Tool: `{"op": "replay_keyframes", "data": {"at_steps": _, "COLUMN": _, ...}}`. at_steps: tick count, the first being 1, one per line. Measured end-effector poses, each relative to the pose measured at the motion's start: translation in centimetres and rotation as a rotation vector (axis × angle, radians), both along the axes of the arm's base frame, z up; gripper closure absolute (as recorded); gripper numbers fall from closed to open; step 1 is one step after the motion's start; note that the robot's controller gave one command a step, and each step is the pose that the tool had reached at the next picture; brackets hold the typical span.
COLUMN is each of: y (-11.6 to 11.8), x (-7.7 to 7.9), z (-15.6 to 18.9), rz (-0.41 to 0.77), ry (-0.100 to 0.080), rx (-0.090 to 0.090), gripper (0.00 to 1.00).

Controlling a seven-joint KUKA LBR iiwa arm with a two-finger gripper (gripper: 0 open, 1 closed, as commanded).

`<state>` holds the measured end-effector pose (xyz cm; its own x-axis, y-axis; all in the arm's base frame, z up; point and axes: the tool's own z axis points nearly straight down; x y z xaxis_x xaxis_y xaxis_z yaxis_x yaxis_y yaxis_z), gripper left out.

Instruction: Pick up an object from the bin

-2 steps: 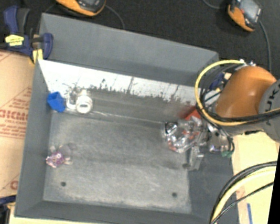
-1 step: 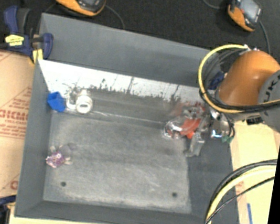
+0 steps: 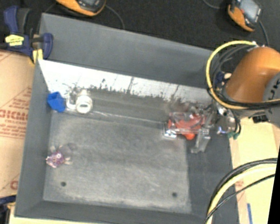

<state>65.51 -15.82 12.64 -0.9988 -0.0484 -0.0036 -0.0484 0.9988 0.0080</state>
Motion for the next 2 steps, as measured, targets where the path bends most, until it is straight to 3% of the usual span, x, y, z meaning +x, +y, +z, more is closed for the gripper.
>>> {"op": "replay_keyframes", "data": {"at_steps": 1, "y": -0.3, "x": -0.1, "z": 0.0, "rz": 0.0, "ry": 0.002, "rx": -0.005, "gripper": 1.0}}
{"op": "replay_keyframes", "data": {"at_steps": 2, "y": 0.0, "x": -3.2, "z": 8.7, "rz": 0.033, "ry": -0.005, "rx": -0.012, "gripper": 1.0}}
